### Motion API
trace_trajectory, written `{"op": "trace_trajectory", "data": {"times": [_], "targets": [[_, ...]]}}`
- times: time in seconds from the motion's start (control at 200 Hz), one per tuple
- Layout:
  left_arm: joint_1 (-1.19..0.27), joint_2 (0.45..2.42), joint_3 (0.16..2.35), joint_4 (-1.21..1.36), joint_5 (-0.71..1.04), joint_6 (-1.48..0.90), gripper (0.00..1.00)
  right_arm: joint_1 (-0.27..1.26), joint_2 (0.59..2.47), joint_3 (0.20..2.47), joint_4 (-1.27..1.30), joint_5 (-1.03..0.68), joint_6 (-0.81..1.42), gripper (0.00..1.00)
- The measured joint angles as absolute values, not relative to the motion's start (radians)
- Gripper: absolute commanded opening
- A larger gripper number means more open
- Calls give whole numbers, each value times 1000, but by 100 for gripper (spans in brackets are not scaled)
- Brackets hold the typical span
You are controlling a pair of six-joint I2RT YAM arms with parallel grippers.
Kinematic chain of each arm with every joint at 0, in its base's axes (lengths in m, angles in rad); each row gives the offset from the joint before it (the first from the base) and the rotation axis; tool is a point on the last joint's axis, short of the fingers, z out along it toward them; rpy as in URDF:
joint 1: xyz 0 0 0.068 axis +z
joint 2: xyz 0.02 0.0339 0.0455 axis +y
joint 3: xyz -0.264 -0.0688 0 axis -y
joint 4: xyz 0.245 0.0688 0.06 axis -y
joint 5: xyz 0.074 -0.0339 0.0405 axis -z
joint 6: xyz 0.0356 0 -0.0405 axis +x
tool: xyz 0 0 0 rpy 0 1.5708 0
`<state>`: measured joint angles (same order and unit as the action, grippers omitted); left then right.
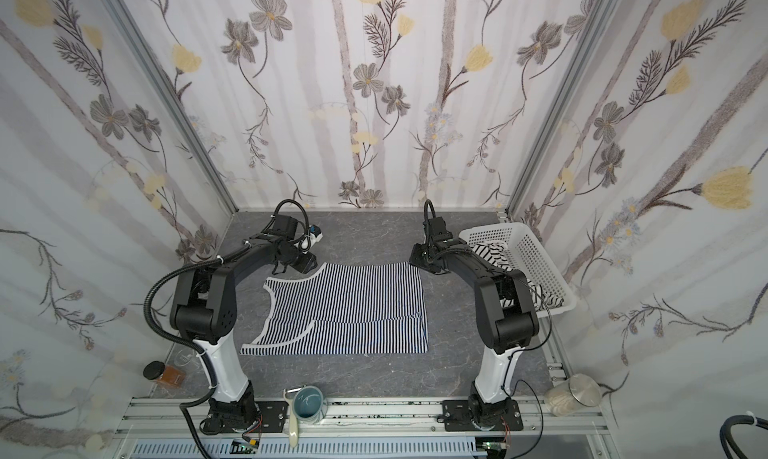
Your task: Fold and stack the tank tops
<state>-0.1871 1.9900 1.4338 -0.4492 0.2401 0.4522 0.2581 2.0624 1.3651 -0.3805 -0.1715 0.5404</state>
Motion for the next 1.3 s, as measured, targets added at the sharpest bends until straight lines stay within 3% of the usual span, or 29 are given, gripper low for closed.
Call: {"op": "trace_trajectory", "data": {"times": [0.275, 0.63, 0.884, 1.189, 1.299], "targets": [[-203, 2119, 1554, -446, 257, 358, 48, 195, 2273, 1551, -408, -261, 534, 48], [-203, 2105, 1514, -446, 282, 333, 48, 219, 2344, 1592, -408, -309, 541, 45], [-203, 2103, 1502, -446, 284, 333, 48, 247, 2347, 1589, -406, -308, 530, 33], [-203, 2097, 1500, -446, 281, 334, 48, 228, 2329, 1571, -435, -278, 514, 7], [-203, 2097, 1500, -446, 281, 334, 48, 227, 2320, 1571, -440, -278, 512, 5]]}}
